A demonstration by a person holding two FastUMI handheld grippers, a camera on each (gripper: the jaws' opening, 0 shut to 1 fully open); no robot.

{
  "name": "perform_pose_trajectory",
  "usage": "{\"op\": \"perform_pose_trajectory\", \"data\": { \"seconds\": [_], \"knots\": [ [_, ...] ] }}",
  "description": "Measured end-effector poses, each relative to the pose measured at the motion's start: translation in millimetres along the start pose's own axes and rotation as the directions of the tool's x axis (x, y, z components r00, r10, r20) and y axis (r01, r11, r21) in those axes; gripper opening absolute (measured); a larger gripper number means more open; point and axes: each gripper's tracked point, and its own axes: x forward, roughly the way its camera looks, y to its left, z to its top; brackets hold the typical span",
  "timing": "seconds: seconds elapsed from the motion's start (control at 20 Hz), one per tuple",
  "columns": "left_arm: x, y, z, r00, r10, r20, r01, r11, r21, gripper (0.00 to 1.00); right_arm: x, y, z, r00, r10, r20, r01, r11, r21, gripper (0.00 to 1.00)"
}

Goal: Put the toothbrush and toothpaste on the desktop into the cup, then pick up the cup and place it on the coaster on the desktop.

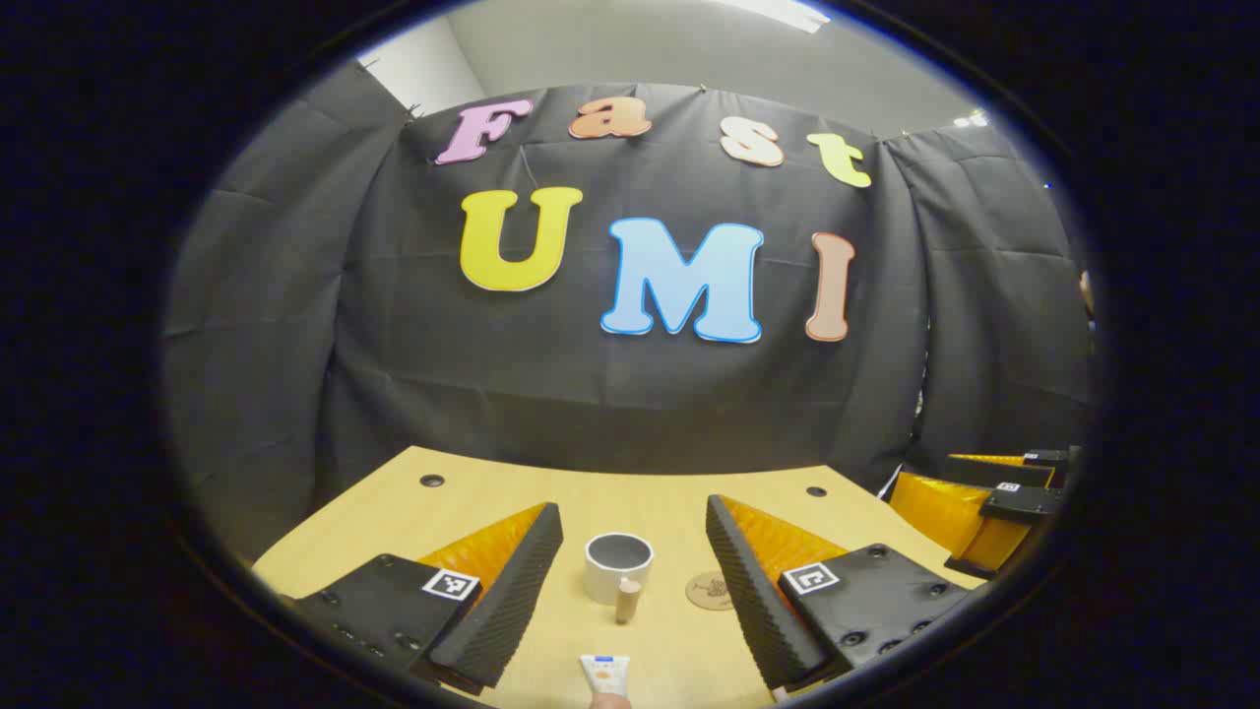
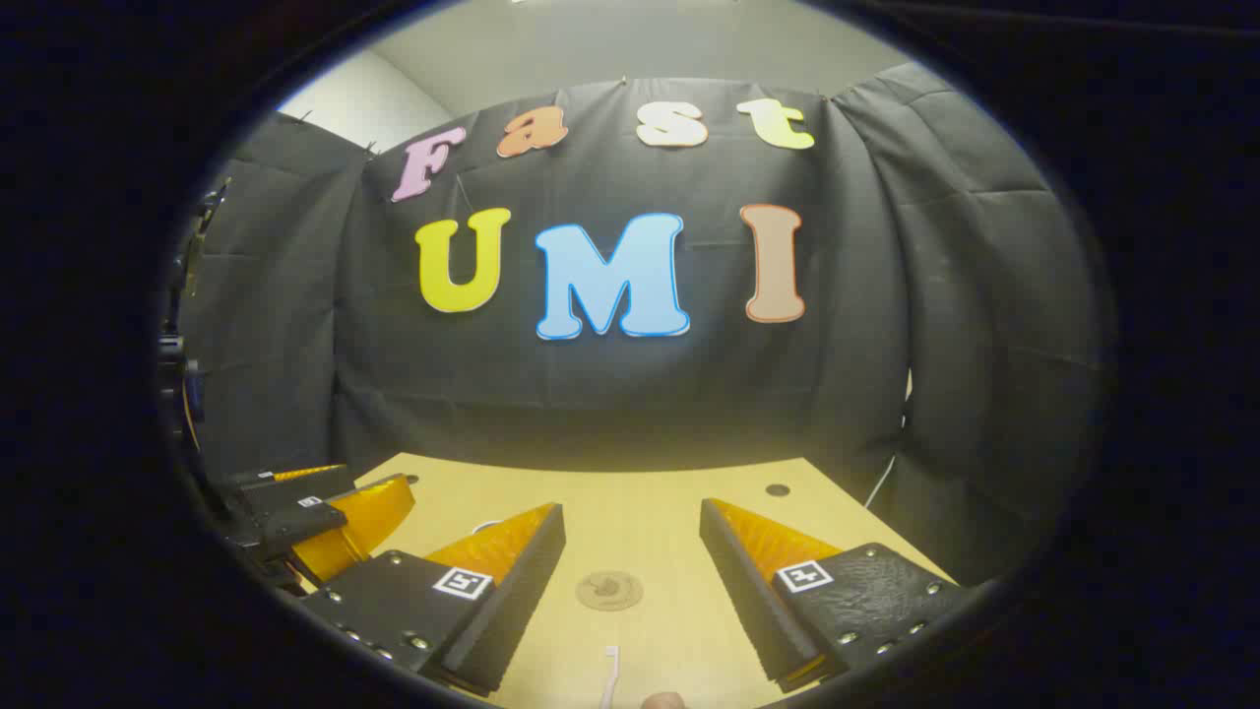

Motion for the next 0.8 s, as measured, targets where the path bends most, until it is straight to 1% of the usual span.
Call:
{"op": "perform_pose_trajectory", "data": {
  "seconds": [0.1,0.15,0.3,0.45,0.5,0.55,0.6,0.65,0.7,0.75,0.8],
  "knots": [
    [0.3,-2.4,-9.3,0.999,-0.001,-0.034,0.001,1.000,0.005,0.96,3.7,-3.8,-13.9,0.998,0.000,-0.058,0.001,1.000,0.024,0.89],
    [1.2,-4.8,-16.5,0.998,-0.006,-0.060,0.007,1.000,0.004,0.96,7.6,-5.9,-27.9,0.994,0.002,-0.111,0.002,0.999,0.035,0.89],
    [3.6,-6.0,-35.0,0.992,-0.007,-0.126,0.007,1.000,0.006,0.96,10.1,-6.2,-55.7,0.974,0.011,-0.225,-0.006,1.000,0.024,0.90],
    [4.1,-9.7,-48.9,0.983,-0.020,-0.185,0.019,1.000,-0.007,0.97,10.3,-0.5,-71.2,0.957,0.032,-0.289,-0.032,0.999,0.006,0.90],
    [3.4,-9.5,-56.3,0.976,-0.028,-0.215,0.028,1.000,-0.001,0.96,8.8,2.9,-77.5,0.947,0.043,-0.319,-0.042,0.999,0.008,0.87],
    [2.7,-8.7,-60.6,0.972,-0.030,-0.233,0.035,0.999,0.014,0.96,8.0,7.5,-89.4,0.931,0.058,-0.362,-0.058,0.998,0.010,0.90],
    [1.6,-9.4,-68.4,0.962,-0.038,-0.270,0.040,0.999,0.002,0.97,6.3,10.6,-102.6,0.909,0.062,-0.411,-0.063,0.998,0.011,0.89],
    [0.0,-9.4,-77.1,0.951,-0.043,-0.307,0.040,0.999,-0.017,0.97,4.9,13.0,-111.4,0.895,0.065,-0.442,-0.065,0.998,0.014,0.90],
    [-2.7,-7.8,-91.5,0.929,-0.048,-0.367,0.039,0.999,-0.032,0.97,1.9,14.0,-132.0,0.855,0.056,-0.516,-0.062,0.998,0.005,0.89],
    [-5.0,-2.9,-113.0,0.897,-0.029,-0.441,0.033,0.999,0.001,0.96,-1.7,15.3,-147.7,0.818,0.050,-0.573,-0.068,0.998,-0.009,0.90],
    [-6.8,-1.9,-132.8,0.866,-0.021,-0.499,0.044,0.998,0.034,0.96,-4.8,16.4,-160.2,0.789,0.048,-0.612,-0.073,0.997,-0.015,0.90]
  ]
}}
